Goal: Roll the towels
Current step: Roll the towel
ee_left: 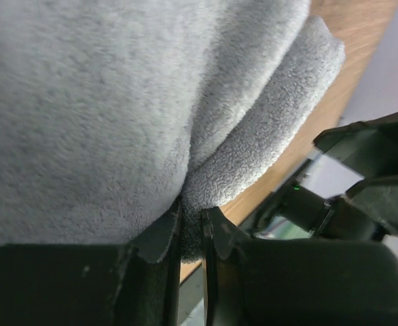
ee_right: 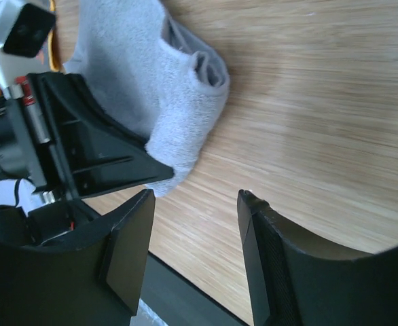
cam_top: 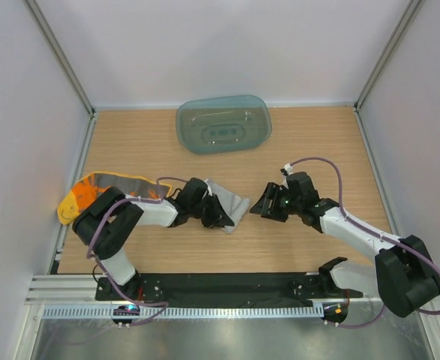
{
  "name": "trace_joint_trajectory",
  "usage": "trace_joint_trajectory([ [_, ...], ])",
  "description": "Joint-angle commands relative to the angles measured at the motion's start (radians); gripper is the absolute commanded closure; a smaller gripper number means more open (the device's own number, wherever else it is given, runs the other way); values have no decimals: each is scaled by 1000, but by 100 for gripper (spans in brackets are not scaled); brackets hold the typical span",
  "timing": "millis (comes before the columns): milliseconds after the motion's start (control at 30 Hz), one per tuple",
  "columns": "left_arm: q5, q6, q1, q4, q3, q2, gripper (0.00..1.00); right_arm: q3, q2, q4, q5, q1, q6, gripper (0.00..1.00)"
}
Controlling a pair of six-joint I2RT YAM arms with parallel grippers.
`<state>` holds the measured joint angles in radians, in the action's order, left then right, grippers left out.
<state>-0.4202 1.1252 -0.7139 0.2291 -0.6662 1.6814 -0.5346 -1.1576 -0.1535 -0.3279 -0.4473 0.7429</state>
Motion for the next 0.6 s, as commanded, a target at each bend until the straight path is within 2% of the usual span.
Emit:
trace_joint_trajectory([
  [0,-135,166,46,198,57,63,100,7,-34,224,-72,-39,58,42],
  [33,-153,192,56,296,71,76,100,5,-45,238,-69,-44,64,42],
  [133,-173,242,74,361,105,116,100,4,-102,284,-45,-54,72,43],
  [567,-192,298,110,411,148,169,100,-1,-361,500,-54,-67,99,46],
])
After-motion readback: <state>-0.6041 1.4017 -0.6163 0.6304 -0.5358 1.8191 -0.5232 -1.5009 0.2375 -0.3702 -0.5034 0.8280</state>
